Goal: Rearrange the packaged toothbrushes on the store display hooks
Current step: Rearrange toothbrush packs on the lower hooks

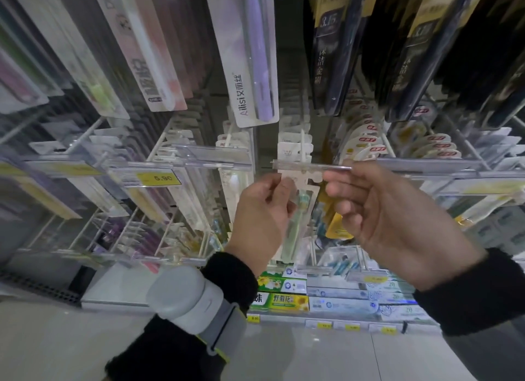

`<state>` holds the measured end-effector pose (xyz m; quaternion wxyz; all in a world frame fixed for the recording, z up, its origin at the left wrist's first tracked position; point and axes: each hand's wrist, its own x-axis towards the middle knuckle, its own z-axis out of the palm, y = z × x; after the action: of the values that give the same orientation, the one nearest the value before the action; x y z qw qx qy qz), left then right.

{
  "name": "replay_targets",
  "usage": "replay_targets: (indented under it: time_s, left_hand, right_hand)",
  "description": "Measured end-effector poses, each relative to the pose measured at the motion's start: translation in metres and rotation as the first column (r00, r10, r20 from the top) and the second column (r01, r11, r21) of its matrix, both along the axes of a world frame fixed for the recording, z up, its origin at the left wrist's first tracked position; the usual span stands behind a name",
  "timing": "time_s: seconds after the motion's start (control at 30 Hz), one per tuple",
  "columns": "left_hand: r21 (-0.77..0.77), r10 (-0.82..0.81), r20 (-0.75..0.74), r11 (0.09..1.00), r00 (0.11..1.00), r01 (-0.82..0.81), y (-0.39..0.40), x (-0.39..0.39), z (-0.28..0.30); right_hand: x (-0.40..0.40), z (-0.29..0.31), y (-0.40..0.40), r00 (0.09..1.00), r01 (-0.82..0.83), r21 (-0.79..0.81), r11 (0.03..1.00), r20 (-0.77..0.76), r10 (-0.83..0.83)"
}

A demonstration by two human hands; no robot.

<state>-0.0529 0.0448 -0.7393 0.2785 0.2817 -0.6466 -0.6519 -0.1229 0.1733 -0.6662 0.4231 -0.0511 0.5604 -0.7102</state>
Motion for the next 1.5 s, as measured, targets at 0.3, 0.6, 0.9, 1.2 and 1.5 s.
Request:
replay_targets:
  time_s: [0.3, 0.6, 0.9, 1.2, 1.5]
  left_hand:
    - [-0.073, 0.04, -0.02, 0.996, 0.999, -0.042, 0.0, 0.004, -0.001]
    - [-0.023, 0.043, 0.017, 0.999, 0.999, -0.042, -0.007, -0.008, 0.0]
    - [0.116, 0.121, -0.056, 0.987, 0.991, -0.114, -0.011, -0.005, -0.021]
    - [0.065, 0.075, 0.318, 0.993, 0.945, -0.101, 0.043, 0.002, -0.051]
    - [-0.218, 0.003, 0.452, 0.97, 0.892, 0.107, 0.087, -0.056, -0.025]
  right_hand:
    - [0.005, -0.011, 0.005, 0.984, 0.002, 0.064, 0.998, -0.18, 0.009]
    - [0.006, -0.032, 0.006, 0.949, 0.032, 0.069, 0.997, -0.316, -0.008]
    - [-0.001, -0.055, -0.004, 0.864, 0.131, 0.049, 0.99, -0.495, -0.09]
    - [-0.021, -0.102, 0.065, 0.932, 0.191, 0.288, 0.938, -0.354, -0.081]
    - [-0.083, -0.115, 0.122, 0.836, 0.461, 0.281, 0.842, -0.455, -0.306]
